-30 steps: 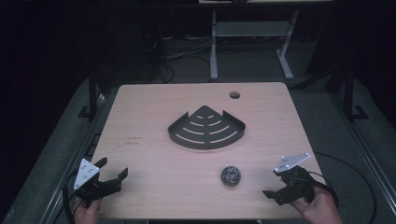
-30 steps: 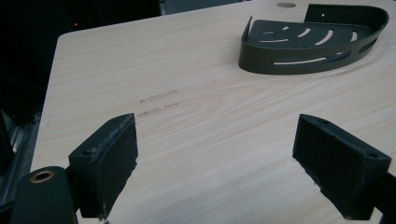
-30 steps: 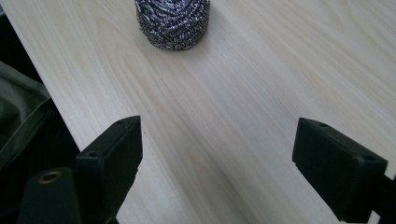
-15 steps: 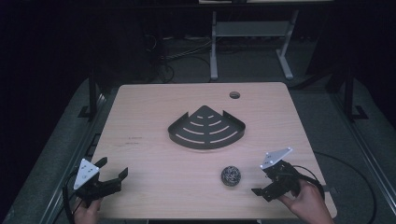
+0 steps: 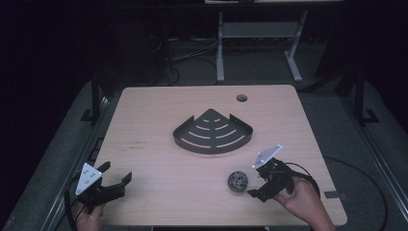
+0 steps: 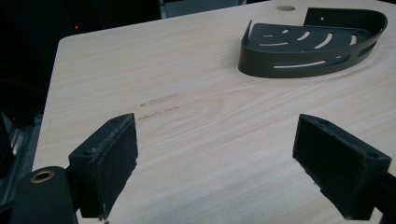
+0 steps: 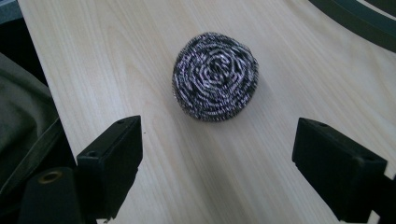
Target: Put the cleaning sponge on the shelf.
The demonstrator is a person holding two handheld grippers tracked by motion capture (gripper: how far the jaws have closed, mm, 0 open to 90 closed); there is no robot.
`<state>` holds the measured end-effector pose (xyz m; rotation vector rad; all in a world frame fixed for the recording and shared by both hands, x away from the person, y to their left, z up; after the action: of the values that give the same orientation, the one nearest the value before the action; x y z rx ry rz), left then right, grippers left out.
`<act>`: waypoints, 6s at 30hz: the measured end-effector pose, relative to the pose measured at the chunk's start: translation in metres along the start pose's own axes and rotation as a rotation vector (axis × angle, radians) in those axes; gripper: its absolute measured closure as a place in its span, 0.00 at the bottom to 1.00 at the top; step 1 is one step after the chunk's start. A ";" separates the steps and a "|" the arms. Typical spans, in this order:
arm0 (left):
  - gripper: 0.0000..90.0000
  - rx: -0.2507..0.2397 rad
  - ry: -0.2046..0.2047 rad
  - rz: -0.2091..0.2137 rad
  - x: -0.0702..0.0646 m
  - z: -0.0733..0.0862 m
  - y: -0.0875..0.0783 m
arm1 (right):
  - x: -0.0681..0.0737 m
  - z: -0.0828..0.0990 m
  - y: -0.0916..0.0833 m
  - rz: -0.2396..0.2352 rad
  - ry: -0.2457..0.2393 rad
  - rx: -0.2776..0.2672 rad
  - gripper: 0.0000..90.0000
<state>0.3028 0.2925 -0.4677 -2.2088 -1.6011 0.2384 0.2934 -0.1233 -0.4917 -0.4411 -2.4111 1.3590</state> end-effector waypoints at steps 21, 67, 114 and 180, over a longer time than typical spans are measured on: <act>0.15 -0.009 -0.002 0.003 -0.001 -0.002 0.000 | -0.002 -0.023 0.036 -0.039 -0.036 0.107 0.18; 0.15 -0.021 -0.002 0.007 -0.001 -0.004 -0.001 | -0.009 -0.045 0.019 -0.100 -0.044 0.099 0.38; 0.15 -0.007 0.017 0.013 -0.008 -0.004 0.002 | -0.029 -0.088 -0.006 -0.118 -0.051 0.082 0.38; 0.15 -0.016 -0.002 -0.001 -0.001 -0.006 -0.001 | -0.091 -0.177 0.018 -0.094 -0.024 0.179 0.38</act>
<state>0.3042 0.2902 -0.4618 -2.2208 -1.6104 0.2281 0.4535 -0.0188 -0.4340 -0.2632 -2.2720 1.5288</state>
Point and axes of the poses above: each handheld gripper's, and its own axes: y roughly forward along the jaws, z roughly out of its underside, x roughly to its left, the point moved 10 cm from there along y, roughly forward along the jaws, and after that the axes turned 6 degrees about -z, right-handed, at the moved point
